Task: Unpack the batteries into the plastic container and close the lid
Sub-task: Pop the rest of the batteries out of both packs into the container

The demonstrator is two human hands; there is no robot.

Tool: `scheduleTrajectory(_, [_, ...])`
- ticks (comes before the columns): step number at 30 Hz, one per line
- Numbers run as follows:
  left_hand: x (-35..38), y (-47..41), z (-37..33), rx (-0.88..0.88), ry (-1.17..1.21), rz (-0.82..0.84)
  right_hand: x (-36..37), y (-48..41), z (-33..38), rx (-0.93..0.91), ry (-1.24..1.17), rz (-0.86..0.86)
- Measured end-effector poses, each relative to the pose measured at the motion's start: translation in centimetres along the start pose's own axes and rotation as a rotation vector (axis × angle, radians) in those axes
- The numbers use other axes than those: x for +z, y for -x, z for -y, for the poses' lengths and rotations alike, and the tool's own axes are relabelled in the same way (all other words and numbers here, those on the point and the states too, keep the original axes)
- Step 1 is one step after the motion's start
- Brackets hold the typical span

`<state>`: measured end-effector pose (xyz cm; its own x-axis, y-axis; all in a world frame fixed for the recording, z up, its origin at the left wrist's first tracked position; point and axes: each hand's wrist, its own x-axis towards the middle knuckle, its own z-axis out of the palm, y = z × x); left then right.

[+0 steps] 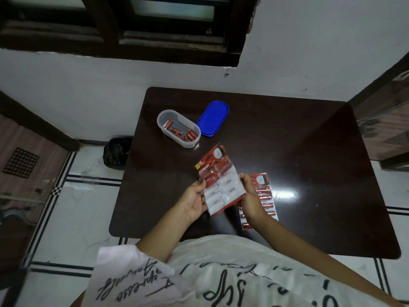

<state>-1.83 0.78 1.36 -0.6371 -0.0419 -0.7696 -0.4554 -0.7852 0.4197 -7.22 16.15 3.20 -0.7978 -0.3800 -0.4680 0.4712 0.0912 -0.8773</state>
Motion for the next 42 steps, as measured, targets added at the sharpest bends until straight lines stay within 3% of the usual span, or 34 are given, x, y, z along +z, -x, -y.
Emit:
scheduleTrajectory(3, [-1.1, 0.2, -0.4, 0.002, -0.07, 0.035, -0.5, 0.2, 0.1, 0.075, -0.195, 0.002])
scheduleTrajectory(6, [-1.2, 0.4, -0.6, -0.002, -0.159, 0.075, -0.8, -0.6, 0.6, 0.299, -0.359, -0.043])
scheduleTrajectory(10, [-0.5, 0.6, -0.3, 0.012, -0.257, 0.103, -0.9, -1.3, 1.6, 0.472, -0.38, -0.045])
scheduleTrajectory(14, [0.1, 0.5, -0.2, 0.017, -0.308, 0.1, -0.9, -1.3, 1.2, 0.52, -0.42, 0.092])
scheduleTrajectory(18, [0.4, 0.2, -0.4, 0.042, -0.29, 0.064, -1.0, -1.1, 1.7, 0.461, -0.29, 0.135])
scheduleTrajectory(24, [0.6, 0.0, -0.7, 0.076, -0.241, -0.044, -0.9, -1.5, 0.7, 0.152, 0.065, 0.059])
scheduleTrajectory(29, [0.8, -0.1, -0.6, 0.123, -0.206, -0.095, -0.7, -1.0, 0.9, 0.198, -0.037, 0.063])
scheduleTrajectory(35, [0.7, -0.5, 0.1, 0.182, -0.227, -0.164, 0.1, -0.4, 2.3, 0.431, -0.323, 0.128])
scheduleTrajectory(40, [0.2, 0.1, 0.4, 0.245, -0.279, -0.106, -0.7, -1.0, 1.1, 0.225, 0.061, 0.11])
scheduleTrajectory(42, [0.1, 0.3, 0.6, 0.249, -0.3, -0.096, -0.8, -1.2, 0.4, 0.215, 0.076, 0.081])
